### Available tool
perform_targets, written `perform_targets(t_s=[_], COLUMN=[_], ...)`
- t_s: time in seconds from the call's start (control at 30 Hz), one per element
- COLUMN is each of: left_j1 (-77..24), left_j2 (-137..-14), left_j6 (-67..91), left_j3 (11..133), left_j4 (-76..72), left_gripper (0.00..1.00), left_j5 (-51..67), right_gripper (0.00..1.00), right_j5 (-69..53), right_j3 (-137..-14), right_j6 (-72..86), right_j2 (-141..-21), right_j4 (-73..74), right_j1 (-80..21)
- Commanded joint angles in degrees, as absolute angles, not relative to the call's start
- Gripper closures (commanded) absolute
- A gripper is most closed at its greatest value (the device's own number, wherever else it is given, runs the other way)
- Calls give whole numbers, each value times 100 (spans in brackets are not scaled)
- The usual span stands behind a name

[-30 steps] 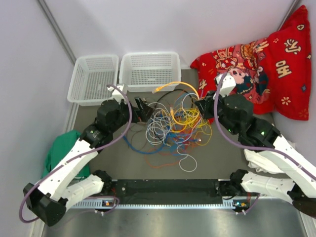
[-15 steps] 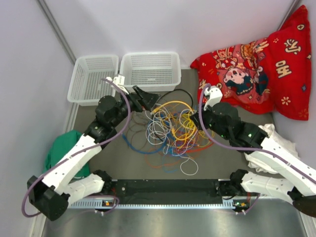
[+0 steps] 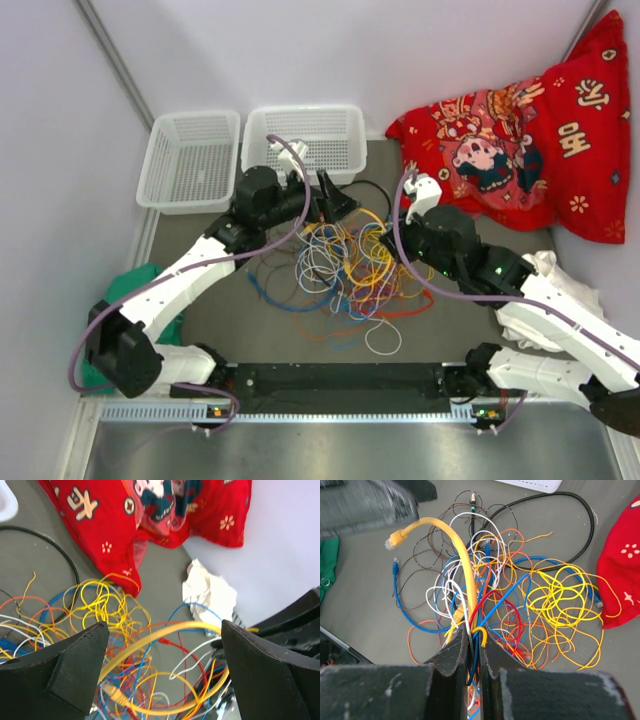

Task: Untangle the cables

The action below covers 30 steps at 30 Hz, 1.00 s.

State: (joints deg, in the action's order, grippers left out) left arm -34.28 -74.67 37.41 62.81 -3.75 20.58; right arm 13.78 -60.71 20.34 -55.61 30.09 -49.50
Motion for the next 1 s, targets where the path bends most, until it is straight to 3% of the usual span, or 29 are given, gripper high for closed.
perform_targets(t_s=[0.0,0.33,0.4,0.5,0.53,0.57,0.63,0.67,0.73,0.77,0.8,0.9,0.97], left_j1=[-3489,-3621,-3639,-3647,-3656,-3648,-3648,-3656,-3656,-3656,-3656,-3647,-3648], left_j2=[-7479,-6856,-6882,-7048,-7118,-7215,-7295,-7304,-7286,-7260,-7251,-7225,-7286], left_j6=[3156,1935,1723,1574,1573,1582,1643,1696,1766,1828,1846,1933,1995], left_j3=[6206,5845,5888,6002,6029,6064,6135,6152,6196,6257,6310,6626,7020], left_j4=[-228,191,290,413,439,457,440,352,273,220,220,307,465], left_gripper=[2,2,5,18,24,40,58,78,100,100,100,100,100], left_j5=[2469,2014,1716,1521,1416,1363,1161,1099,959,810,774,537,239], right_gripper=[100,100,100,100,100,100,100,100,98,87,53,1,1], right_j5=[1345,1134,1020,871,827,809,774,791,852,870,896,1106,1265], right_j3=[-6222,-6715,-6750,-6794,-6803,-6811,-6812,-6829,-6820,-6820,-6820,-6820,-6794], right_j6=[1916,1872,1872,1925,1934,1934,1942,1942,1934,1925,1899,1907,1951], right_j2=[-5502,-5572,-5590,-5616,-5625,-5634,-5634,-5625,-5625,-5625,-5616,-5608,-5520], right_j4=[2830,3085,3085,3103,3111,3111,3155,3181,3269,3296,3348,3498,3559], right_j1=[-4983,-4992,-4983,-4983,-4983,-4983,-4983,-4983,-4983,-4983,-4983,-4983,-4983])
